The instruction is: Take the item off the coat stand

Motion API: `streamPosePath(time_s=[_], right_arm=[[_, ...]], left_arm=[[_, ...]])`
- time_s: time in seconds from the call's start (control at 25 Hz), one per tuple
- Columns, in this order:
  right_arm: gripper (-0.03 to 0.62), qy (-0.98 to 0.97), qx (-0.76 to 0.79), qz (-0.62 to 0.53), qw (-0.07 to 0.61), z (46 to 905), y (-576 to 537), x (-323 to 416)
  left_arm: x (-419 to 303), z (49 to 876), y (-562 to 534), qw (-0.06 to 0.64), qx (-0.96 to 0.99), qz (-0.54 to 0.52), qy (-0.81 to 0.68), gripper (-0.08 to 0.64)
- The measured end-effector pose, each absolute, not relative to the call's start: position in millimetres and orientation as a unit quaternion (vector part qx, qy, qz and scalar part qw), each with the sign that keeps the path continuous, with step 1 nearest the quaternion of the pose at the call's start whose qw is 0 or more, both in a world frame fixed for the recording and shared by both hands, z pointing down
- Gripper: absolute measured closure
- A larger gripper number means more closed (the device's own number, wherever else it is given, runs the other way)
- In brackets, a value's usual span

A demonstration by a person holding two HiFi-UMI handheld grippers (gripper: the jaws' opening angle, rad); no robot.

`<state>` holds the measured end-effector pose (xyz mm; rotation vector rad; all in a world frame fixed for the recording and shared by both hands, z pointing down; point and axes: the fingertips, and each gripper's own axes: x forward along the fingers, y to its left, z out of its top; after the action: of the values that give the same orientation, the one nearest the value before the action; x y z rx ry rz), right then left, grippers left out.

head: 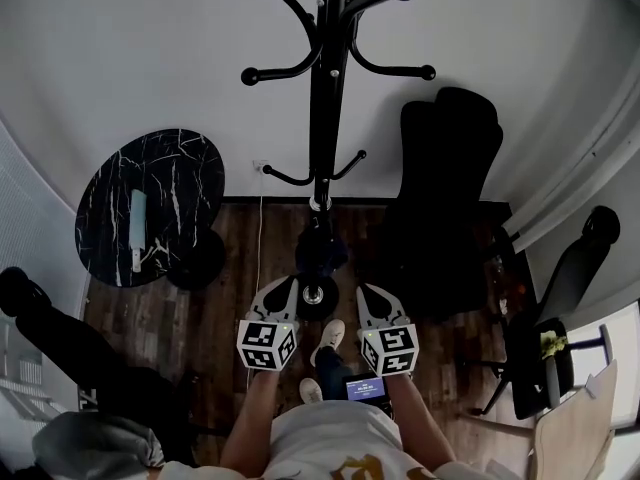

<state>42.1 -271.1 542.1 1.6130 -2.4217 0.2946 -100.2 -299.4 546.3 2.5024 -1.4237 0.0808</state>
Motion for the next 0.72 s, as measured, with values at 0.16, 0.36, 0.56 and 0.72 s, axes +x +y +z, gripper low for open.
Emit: streamPosePath(time_s=[0.16, 0.36, 0.56, 0.72], right_arm=[[0.58, -0.828, 0.54, 0.102, 0.112, 546.6, -278.3, 39.7], [0.58, -0.827, 0.539, 0.113, 0.115, 549.7, -290.1, 45.8], [0.58, -0.829, 0.533, 0.118, 0.122, 555.9, -298.7, 47.3], [0.546, -0.834, 0.52, 0.122, 0.137, 566.5, -307.6, 45.7]], left_arm=[[-96.7, 552.0, -306.1, 0.113, 0.861, 0.05, -0.493, 0.538], [-92.3, 552.7, -313.4, 0.109, 0.861, 0.051, -0.494, 0.538], [-92.9, 557.4, -322.2, 0.112, 0.86, 0.046, -0.496, 0.538], [-88.7, 572.1, -329.7, 0.125, 0.869, 0.06, -0.475, 0.474]])
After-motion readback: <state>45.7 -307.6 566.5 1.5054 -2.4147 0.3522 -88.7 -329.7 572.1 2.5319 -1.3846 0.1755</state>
